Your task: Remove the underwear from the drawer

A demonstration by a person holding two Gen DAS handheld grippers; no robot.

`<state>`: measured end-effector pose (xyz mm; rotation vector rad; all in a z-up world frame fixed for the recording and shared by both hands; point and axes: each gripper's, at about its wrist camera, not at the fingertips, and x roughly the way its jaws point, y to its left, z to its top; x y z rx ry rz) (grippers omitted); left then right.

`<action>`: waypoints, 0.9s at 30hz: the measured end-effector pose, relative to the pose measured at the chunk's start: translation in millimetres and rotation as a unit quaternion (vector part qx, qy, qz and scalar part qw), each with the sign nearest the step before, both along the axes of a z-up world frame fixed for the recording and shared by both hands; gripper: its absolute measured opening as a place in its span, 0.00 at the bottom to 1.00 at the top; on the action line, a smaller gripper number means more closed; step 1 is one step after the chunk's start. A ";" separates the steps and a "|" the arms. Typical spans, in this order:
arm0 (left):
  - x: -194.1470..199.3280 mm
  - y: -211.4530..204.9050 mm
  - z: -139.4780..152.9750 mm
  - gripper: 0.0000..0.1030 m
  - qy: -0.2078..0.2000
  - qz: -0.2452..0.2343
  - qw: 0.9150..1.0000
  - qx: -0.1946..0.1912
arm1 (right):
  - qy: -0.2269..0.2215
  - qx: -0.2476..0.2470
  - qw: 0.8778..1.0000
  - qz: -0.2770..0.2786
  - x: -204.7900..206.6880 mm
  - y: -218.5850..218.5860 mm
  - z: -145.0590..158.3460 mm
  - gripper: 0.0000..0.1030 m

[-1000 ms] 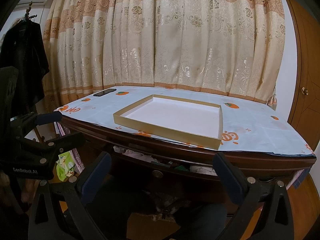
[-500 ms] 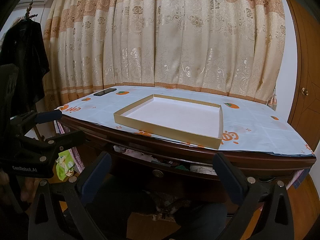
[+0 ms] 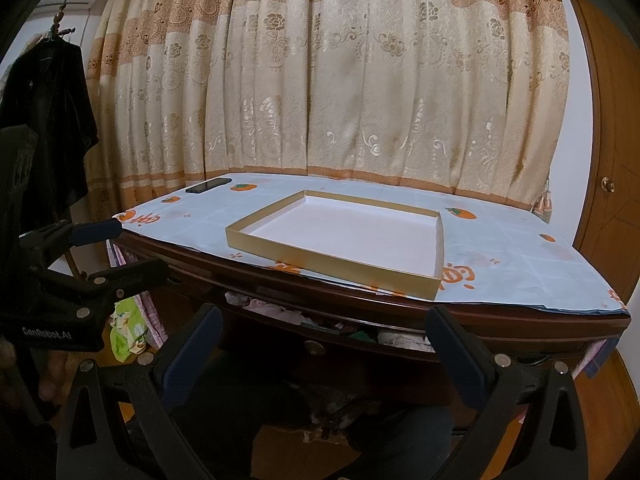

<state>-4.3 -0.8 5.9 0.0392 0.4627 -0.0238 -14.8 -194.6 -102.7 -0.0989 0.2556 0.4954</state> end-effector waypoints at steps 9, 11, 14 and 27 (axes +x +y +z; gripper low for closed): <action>-0.7 0.2 0.3 1.00 -0.001 0.000 1.000 0.000 | 0.000 0.000 1.000 0.000 -0.1 0.0 0.0 1.00; -0.5 0.4 1.0 1.00 0.000 0.000 1.000 0.000 | -0.001 0.001 1.000 0.000 -0.5 -0.2 -0.1 1.00; -0.5 0.4 0.6 1.00 -0.001 0.000 1.000 0.000 | -0.003 0.004 1.000 0.001 -1.4 -0.9 0.4 1.00; 7.0 10.0 7.3 1.00 0.003 0.005 1.000 -0.004 | -0.054 0.051 0.997 0.037 -2.1 -12.8 4.2 1.00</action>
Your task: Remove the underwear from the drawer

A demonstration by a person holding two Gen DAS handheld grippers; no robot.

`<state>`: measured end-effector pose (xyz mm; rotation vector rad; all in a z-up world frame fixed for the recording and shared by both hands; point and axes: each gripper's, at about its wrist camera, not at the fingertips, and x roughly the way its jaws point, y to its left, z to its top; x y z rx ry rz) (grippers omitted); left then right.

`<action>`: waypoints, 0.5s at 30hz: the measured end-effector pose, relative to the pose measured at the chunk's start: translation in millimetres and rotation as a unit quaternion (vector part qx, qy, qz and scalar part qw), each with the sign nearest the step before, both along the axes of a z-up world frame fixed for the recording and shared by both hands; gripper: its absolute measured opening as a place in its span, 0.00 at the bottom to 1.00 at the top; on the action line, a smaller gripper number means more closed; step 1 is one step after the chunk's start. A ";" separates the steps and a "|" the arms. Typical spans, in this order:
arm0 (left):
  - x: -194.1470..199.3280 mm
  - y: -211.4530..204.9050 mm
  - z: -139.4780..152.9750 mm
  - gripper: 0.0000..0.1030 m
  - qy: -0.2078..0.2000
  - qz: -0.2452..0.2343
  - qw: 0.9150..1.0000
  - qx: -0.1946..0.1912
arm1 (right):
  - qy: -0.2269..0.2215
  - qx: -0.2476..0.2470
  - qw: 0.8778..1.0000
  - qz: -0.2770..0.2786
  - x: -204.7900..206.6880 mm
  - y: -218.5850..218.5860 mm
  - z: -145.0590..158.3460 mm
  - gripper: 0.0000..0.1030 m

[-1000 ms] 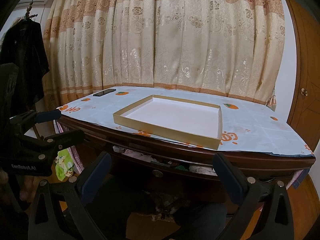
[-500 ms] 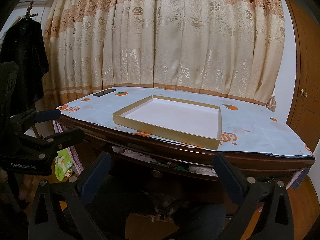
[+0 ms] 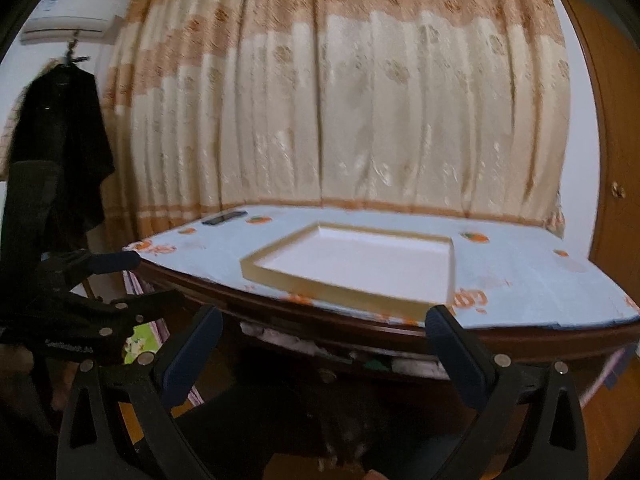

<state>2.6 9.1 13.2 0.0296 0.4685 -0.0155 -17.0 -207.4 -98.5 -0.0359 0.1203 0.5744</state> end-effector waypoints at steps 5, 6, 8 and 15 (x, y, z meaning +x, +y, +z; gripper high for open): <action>8.9 8.1 -11.6 1.00 0.006 0.014 1.000 -0.004 | -0.074 0.012 0.997 0.014 8.2 -1.5 -9.9 1.00; 11.4 10.0 -14.8 1.00 0.007 0.018 1.000 -0.003 | -0.088 0.015 0.996 0.015 12.1 -1.9 -13.4 1.00; 18.5 13.2 -23.2 1.00 0.015 0.027 1.000 -0.001 | -0.107 0.018 0.994 0.011 22.9 -1.4 -20.8 1.00; 47.9 23.5 -55.0 1.00 0.055 0.039 0.998 -0.015 | -0.172 -0.030 0.985 0.005 55.1 21.4 -52.1 1.00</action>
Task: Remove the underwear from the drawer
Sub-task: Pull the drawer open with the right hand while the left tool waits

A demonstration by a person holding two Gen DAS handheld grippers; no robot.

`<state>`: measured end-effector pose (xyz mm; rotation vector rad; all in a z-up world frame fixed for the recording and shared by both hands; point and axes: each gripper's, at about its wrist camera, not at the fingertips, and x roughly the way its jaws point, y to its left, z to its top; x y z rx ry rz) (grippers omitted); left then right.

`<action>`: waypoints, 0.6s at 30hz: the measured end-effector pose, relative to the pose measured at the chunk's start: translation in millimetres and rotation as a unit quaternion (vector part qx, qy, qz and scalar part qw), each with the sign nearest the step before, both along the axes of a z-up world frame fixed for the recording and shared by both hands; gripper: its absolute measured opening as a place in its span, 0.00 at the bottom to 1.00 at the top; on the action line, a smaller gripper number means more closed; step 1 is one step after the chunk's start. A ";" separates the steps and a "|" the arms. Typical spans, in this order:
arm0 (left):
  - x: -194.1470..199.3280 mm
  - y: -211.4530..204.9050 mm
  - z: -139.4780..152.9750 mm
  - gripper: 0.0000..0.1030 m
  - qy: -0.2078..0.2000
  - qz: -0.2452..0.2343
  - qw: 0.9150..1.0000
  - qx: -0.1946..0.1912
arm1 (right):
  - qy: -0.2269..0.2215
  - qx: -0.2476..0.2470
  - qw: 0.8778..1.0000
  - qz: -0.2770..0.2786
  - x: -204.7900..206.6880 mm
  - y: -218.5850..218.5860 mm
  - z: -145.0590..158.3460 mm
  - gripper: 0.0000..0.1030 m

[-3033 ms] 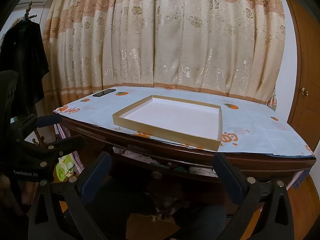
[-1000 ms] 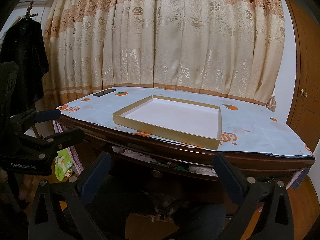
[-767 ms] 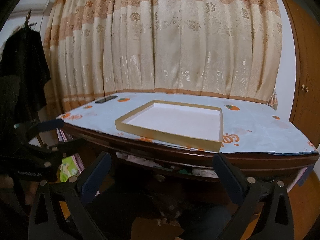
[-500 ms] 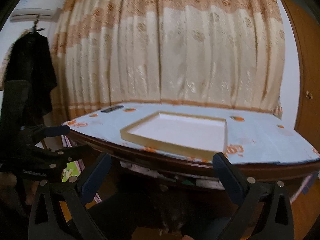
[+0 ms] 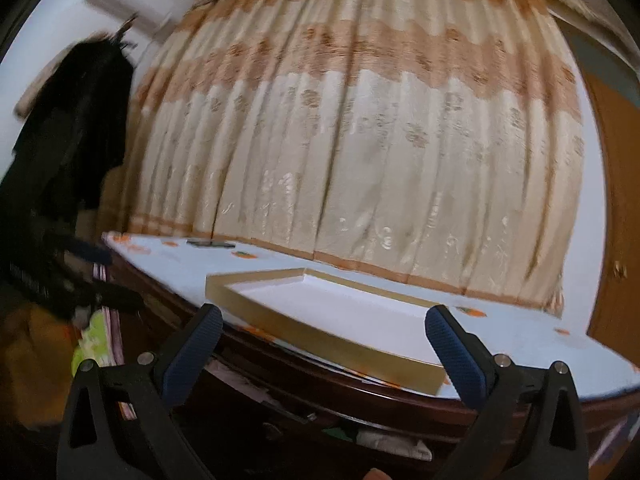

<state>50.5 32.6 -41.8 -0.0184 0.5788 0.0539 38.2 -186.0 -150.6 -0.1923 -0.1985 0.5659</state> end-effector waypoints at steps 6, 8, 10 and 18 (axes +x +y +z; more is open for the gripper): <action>14.5 6.7 -11.7 1.00 0.011 0.015 1.000 -0.002 | -0.034 -0.060 0.997 0.024 26.2 28.5 -28.8 1.00; 18.1 8.3 -13.8 1.00 0.011 0.020 1.000 -0.004 | -0.045 -0.062 0.997 0.017 33.4 32.0 -34.8 1.00; 22.7 10.0 -15.6 1.00 0.014 0.023 1.000 -0.007 | -0.057 -0.065 0.996 0.003 39.2 36.4 -38.5 1.00; 40.2 18.1 -23.3 1.00 0.019 0.043 0.999 -0.008 | -0.069 -0.065 0.995 0.010 56.5 40.6 -52.7 0.99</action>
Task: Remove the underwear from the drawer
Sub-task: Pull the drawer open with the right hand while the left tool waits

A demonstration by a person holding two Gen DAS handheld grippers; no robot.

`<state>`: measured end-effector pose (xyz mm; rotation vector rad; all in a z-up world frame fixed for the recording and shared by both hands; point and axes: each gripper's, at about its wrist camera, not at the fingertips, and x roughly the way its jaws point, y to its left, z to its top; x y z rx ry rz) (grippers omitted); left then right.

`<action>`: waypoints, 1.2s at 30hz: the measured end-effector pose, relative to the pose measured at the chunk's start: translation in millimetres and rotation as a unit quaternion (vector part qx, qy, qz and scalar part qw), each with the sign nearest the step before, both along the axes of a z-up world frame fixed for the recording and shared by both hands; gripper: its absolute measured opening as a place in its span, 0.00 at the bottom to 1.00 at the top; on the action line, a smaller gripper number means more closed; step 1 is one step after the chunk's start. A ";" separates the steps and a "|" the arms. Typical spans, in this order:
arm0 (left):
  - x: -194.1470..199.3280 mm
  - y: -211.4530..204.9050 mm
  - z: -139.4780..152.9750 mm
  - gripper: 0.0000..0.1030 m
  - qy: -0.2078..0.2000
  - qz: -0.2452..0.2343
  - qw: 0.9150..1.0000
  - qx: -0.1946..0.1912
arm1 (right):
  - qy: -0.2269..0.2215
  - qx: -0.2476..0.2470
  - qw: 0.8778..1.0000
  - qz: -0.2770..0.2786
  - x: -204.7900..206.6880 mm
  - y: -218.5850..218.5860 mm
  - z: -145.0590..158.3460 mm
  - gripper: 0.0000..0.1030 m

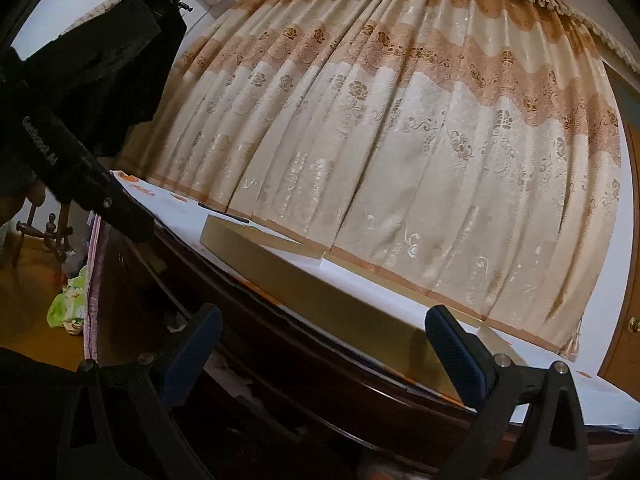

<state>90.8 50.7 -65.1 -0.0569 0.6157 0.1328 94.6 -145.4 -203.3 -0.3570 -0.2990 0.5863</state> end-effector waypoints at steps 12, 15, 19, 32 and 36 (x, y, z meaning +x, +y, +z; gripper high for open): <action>19.8 9.2 -15.3 1.00 0.025 0.014 1.000 -0.011 | -0.023 -0.028 0.999 0.011 8.0 12.2 -11.7 0.99; 20.1 8.1 -17.0 1.00 0.028 0.013 0.999 -0.011 | -0.022 -0.037 0.999 0.009 9.9 13.5 -12.4 0.99; 18.4 8.2 -16.6 1.00 0.026 0.013 1.000 -0.012 | -0.023 -0.056 0.998 0.009 9.9 17.1 -14.4 0.99; 7.1 5.6 -9.8 1.00 0.019 0.005 1.000 -0.014 | -0.002 -0.054 0.999 0.006 4.2 9.3 -13.9 1.00; -1.4 1.7 -2.9 1.00 0.009 0.002 1.000 -0.011 | -0.002 -0.061 0.998 0.007 -1.2 8.0 -15.7 0.99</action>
